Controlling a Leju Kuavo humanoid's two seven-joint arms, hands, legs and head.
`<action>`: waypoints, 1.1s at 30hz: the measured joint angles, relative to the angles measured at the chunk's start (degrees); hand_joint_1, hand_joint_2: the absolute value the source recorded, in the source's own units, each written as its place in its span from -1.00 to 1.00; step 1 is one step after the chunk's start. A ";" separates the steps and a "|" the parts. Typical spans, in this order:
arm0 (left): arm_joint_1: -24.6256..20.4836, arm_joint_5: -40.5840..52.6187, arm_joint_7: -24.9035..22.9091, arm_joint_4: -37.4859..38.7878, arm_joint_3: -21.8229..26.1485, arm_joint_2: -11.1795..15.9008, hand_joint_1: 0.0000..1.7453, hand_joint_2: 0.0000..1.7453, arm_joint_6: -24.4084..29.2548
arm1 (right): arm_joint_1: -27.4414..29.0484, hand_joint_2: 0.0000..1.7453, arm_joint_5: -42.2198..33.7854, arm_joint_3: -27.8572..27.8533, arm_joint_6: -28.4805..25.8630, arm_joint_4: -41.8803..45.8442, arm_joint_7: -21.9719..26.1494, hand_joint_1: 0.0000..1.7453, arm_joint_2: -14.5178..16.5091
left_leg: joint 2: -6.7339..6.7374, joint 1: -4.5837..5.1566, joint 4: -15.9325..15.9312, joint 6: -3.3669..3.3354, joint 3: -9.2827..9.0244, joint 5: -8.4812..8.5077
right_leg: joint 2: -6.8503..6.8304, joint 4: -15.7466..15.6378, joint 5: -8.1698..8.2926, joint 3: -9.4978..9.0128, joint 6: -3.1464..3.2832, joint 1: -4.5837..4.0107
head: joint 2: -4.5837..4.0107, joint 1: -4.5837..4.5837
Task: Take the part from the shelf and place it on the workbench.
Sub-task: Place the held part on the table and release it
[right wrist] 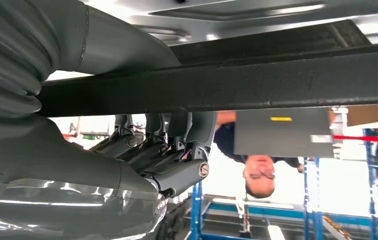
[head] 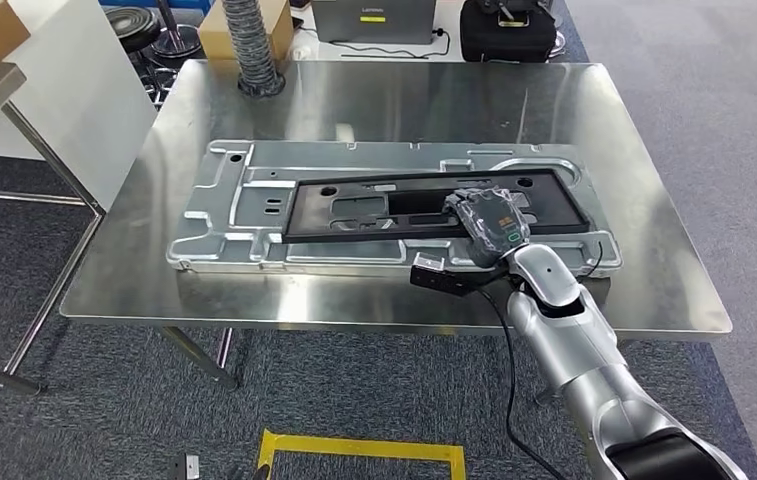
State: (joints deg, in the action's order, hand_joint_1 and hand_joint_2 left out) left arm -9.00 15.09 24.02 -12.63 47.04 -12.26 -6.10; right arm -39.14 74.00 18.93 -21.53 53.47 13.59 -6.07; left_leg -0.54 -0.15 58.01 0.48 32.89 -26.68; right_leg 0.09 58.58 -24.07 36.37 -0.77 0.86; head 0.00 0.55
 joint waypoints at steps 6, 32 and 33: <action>-0.01 -0.07 -0.02 0.00 0.00 0.02 -1.00 1.00 -0.01 | -0.30 1.00 0.01 -0.17 0.35 0.02 0.01 1.00 0.01 | 0.20 -0.39 14.76 1.34 7.29 -6.27 | 0.05 -0.49 -0.73 -1.32 1.55 0.14 | 0.00 0.18; -0.03 -0.12 -0.17 0.00 -0.49 -0.03 -1.00 1.00 0.01 | -1.78 1.00 -1.09 -4.74 -1.63 -10.98 -1.11 1.00 0.02 | -0.02 0.11 0.74 0.11 0.29 -0.59 | 0.00 -0.17 0.10 -0.02 0.48 0.15 | 0.00 0.23; -0.06 -0.12 -0.17 0.00 -0.52 -0.03 -1.00 1.00 0.01 | -1.88 1.00 -1.08 -5.01 -1.79 -11.55 -1.08 1.00 0.01 | 0.06 0.09 2.26 0.41 0.87 -1.49 | 0.01 -0.38 0.02 -0.35 0.80 0.30 | 0.00 0.31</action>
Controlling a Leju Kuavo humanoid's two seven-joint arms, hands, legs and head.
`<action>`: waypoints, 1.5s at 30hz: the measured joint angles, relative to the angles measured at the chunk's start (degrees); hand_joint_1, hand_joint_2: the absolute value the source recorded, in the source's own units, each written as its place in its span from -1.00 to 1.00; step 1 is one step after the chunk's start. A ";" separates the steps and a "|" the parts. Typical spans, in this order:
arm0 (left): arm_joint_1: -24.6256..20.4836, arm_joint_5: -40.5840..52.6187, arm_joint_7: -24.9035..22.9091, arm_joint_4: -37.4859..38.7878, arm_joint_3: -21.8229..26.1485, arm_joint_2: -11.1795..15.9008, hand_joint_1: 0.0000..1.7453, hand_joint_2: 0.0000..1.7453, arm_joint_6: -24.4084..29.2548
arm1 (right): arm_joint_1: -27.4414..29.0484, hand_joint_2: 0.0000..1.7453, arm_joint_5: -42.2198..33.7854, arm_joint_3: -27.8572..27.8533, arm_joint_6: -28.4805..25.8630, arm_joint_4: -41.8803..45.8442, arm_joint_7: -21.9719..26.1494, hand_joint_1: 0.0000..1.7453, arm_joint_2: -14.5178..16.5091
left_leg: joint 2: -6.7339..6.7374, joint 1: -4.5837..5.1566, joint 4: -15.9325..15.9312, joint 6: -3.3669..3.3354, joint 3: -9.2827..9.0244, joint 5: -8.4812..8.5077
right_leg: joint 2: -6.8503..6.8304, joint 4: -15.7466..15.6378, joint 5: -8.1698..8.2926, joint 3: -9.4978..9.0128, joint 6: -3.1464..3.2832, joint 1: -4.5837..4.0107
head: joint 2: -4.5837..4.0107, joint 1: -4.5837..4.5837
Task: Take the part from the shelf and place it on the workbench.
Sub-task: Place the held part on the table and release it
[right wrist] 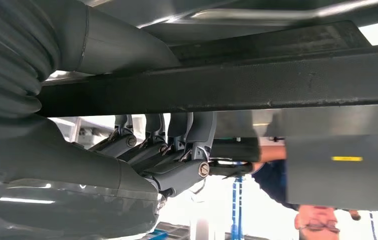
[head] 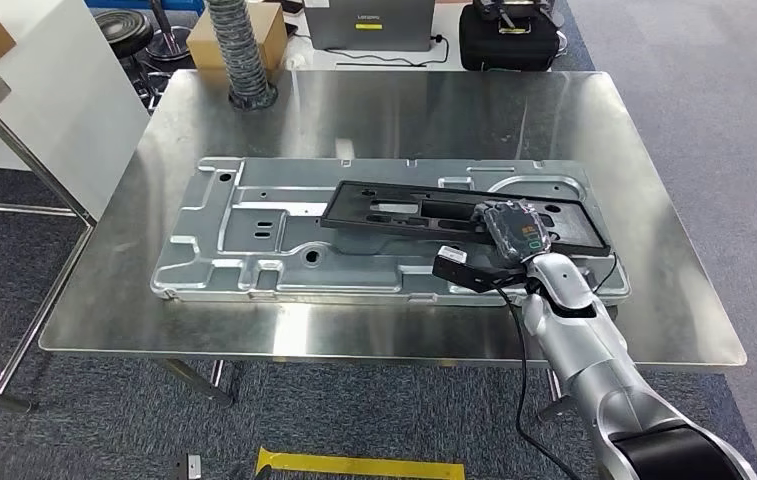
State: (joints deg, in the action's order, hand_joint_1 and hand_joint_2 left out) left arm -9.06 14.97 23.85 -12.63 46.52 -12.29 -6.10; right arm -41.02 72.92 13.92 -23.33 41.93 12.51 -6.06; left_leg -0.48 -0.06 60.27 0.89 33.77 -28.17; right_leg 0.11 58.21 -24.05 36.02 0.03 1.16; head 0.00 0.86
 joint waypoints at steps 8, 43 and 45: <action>0.08 0.00 0.00 0.00 -0.41 0.01 -1.00 1.00 0.01 | -0.27 1.00 0.02 -0.97 -0.57 -3.12 0.04 1.00 0.15 | 0.11 -0.27 5.40 0.33 4.92 2.15 | 0.18 -0.10 -1.79 -2.47 0.20 -0.07 | 0.00 0.20; 0.22 -2.67 1.02 0.00 -0.48 0.11 -1.00 -1.00 -0.80 | -2.92 -1.00 -0.22 -4.35 -0.19 -9.99 1.96 -1.00 1.50 | 0.00 -0.82 -1.51 -0.19 0.34 2.42 | 0.21 0.21 -0.65 -1.02 -1.46 -0.25 | 0.00 0.27; 0.28 -2.80 0.87 0.00 -0.37 0.11 -1.00 -1.00 -0.78 | -3.22 -1.00 -1.36 -4.94 1.86 -10.50 2.78 -1.00 1.61 | 0.03 -0.92 -1.99 -1.01 0.18 2.80 | 0.15 0.86 -1.21 -0.78 -2.05 -0.04 | 0.00 0.21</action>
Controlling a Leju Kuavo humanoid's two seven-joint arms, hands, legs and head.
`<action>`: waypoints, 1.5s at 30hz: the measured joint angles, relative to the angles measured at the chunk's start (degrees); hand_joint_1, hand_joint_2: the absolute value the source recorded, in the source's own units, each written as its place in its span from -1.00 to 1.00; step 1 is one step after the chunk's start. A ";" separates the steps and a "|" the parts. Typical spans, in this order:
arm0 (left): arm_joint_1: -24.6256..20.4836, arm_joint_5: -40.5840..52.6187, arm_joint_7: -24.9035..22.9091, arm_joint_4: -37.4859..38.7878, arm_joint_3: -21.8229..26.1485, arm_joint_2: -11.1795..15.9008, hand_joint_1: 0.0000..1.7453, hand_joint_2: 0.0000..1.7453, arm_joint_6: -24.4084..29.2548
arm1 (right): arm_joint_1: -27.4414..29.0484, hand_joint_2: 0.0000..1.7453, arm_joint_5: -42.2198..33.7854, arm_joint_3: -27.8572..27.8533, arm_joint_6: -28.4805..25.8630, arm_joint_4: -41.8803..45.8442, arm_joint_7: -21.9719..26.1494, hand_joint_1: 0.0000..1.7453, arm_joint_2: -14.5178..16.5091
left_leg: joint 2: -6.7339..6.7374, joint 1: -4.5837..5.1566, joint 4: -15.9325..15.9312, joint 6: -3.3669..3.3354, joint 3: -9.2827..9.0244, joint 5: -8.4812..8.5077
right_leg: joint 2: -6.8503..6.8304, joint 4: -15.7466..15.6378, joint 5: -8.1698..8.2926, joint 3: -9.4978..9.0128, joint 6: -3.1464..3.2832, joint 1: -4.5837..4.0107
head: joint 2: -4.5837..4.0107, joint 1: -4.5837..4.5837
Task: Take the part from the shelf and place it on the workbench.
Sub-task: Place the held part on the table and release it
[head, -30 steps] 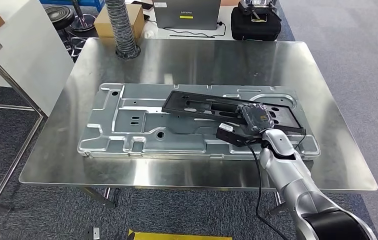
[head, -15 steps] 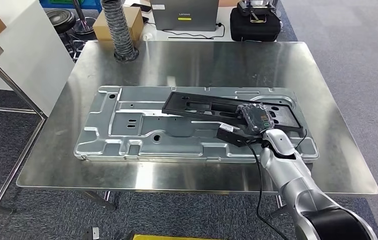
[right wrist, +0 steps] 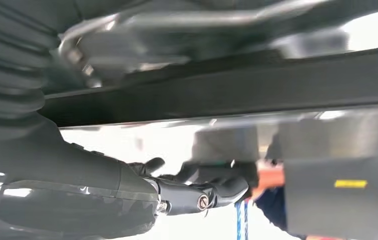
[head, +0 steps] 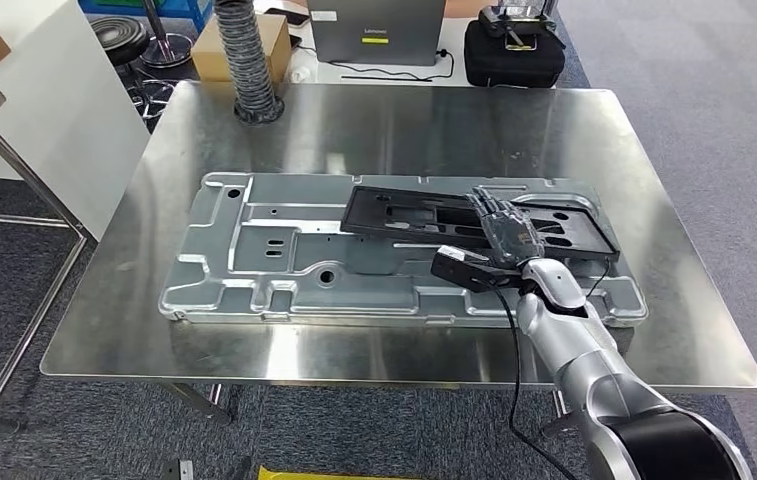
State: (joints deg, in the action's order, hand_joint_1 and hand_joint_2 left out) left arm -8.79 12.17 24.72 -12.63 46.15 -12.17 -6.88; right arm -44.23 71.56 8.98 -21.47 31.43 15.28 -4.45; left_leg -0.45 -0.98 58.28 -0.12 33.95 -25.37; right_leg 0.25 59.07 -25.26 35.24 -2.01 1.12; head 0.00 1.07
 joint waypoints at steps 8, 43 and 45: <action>0.05 -0.04 -0.50 0.00 0.19 0.00 -1.00 -1.00 -0.03 | -0.68 -1.00 -2.58 -1.61 6.38 -2.02 1.82 -1.00 0.04 | 0.10 0.11 -0.23 -0.78 -0.20 0.19 | -0.10 10.08 -2.94 4.96 -0.26 0.14 | 0.00 -0.15; 0.26 -0.83 -3.40 0.00 0.67 -0.27 -1.00 -1.00 0.99 | 1.52 -1.00 -2.72 3.01 9.35 23.81 -1.00 -1.00 0.46 | 0.06 1.03 -0.36 -0.34 -0.36 -0.05 | -0.27 -1.00 1.11 0.08 1.13 -0.76 | 0.00 -0.04; 0.24 -0.83 -3.86 0.00 0.67 -0.28 -1.00 -1.00 1.31 | 1.51 -1.00 -2.62 3.56 9.61 24.83 -1.04 -1.00 0.38 | 0.08 0.95 -0.27 0.26 -0.36 -0.28 | -0.24 -1.38 1.35 -0.02 1.61 -0.59 | 0.00 -0.05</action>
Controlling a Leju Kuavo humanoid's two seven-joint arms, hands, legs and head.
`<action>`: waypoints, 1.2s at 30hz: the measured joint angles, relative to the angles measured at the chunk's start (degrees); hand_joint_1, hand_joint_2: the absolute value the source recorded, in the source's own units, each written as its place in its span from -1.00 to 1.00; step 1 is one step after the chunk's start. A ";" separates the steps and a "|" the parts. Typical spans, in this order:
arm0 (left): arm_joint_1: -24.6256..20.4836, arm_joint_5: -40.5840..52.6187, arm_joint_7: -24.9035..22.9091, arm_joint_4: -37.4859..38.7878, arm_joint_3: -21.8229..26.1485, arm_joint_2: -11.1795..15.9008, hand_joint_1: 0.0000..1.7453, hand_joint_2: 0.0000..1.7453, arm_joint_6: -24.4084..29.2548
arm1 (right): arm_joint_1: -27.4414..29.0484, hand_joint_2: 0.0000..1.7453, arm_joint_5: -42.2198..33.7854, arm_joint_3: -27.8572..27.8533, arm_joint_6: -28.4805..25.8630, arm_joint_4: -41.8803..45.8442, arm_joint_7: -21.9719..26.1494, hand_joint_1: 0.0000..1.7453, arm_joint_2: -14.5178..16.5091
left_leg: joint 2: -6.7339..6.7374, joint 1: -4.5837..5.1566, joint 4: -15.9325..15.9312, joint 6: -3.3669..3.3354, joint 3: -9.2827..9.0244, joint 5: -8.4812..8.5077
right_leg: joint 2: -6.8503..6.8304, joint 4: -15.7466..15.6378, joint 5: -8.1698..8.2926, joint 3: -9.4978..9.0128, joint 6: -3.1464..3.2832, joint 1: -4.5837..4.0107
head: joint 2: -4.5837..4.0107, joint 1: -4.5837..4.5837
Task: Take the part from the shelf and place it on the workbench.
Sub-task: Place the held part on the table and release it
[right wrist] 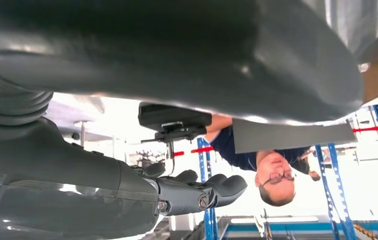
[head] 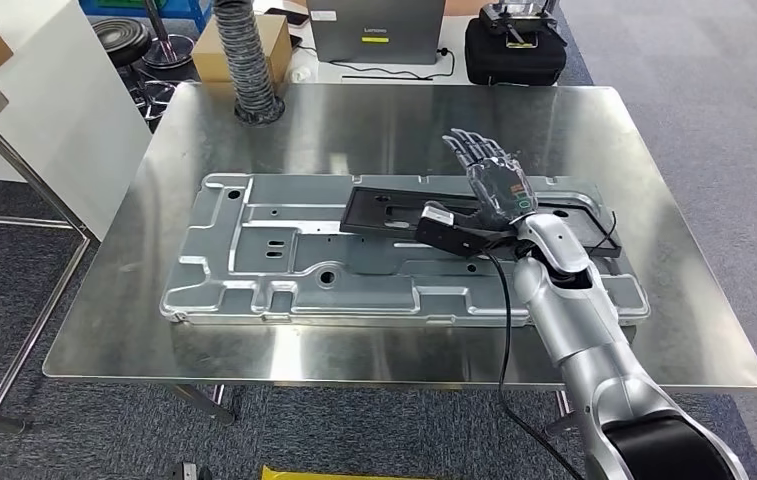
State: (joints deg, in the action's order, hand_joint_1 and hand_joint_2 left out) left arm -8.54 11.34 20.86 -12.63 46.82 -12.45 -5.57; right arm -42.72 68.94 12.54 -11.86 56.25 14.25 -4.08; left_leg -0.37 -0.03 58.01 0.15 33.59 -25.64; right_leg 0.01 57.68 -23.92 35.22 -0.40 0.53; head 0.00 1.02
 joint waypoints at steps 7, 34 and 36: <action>0.07 -0.13 -0.79 0.00 0.07 0.09 -1.00 -1.00 1.00 | -0.33 -1.00 0.03 1.67 0.58 1.03 -0.02 -1.00 -0.08 | 0.05 -0.48 16.26 1.43 6.84 -7.43 | -0.16 -0.46 0.33 -0.27 0.76 0.35 | -0.01 0.15; -0.11 -0.55 -1.73 0.00 0.31 0.11 -1.00 -1.00 1.63 | 0.00 -1.00 -0.60 4.81 -0.64 3.57 -0.85 -1.00 -0.38 | 0.05 0.02 7.04 0.89 4.70 -3.40 | -0.38 -0.39 -0.42 -1.34 1.47 -0.11 | -0.01 0.08; -0.09 -0.55 -1.87 0.00 0.31 0.13 -1.00 -1.00 1.65 | 0.16 -1.00 -0.63 5.02 -0.65 3.59 -0.85 -1.00 -0.38 | 0.06 -0.22 14.14 1.31 6.90 -7.23 | -0.40 -0.28 0.25 -0.34 1.55 -0.17 | 0.00 0.09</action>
State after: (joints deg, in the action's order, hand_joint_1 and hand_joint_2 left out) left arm -8.64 10.80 18.98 -12.63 47.12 -12.32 -3.92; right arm -42.56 68.31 17.56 -12.51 59.84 13.40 -4.46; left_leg -0.32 -0.25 72.15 1.45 40.49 -32.87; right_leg -0.38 57.40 -23.66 34.88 1.15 0.36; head 0.00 1.11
